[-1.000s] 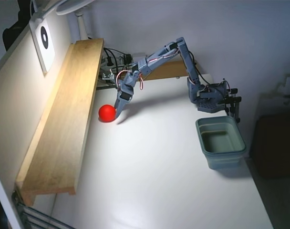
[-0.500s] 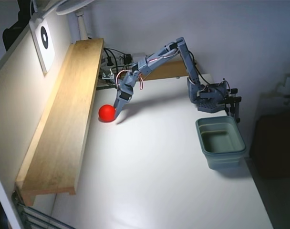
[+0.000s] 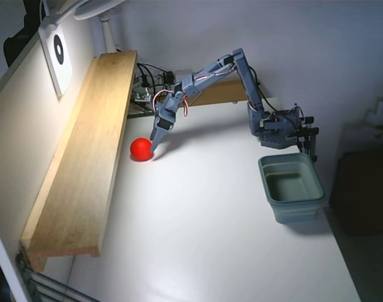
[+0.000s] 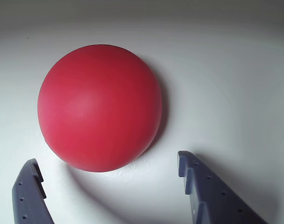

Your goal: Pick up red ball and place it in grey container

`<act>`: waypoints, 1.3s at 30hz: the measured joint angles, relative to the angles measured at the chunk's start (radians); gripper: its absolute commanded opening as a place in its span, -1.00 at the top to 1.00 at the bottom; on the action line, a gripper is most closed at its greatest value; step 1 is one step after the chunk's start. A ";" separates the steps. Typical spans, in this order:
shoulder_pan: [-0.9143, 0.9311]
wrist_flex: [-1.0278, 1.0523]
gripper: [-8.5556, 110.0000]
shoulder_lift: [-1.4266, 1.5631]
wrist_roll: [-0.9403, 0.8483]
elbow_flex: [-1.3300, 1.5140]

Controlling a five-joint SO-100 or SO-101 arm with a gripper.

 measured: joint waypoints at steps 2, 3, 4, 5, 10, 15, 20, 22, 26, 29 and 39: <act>-0.003 0.000 0.21 0.000 0.000 0.000; -0.003 0.000 0.21 0.000 0.000 0.000; -0.003 0.000 0.21 0.000 0.000 0.000; -0.002 0.000 0.21 0.000 0.000 0.000; -0.003 0.000 0.21 0.000 0.000 0.000; -0.003 0.000 0.21 0.000 0.000 0.000; -0.003 0.000 0.21 0.000 0.000 0.000; -0.003 0.000 0.21 0.000 0.000 0.000; -0.003 0.009 0.21 -0.021 0.000 -0.023; -0.003 -0.026 0.21 -0.066 0.000 -0.075; -0.003 0.052 0.21 -0.190 0.000 -0.259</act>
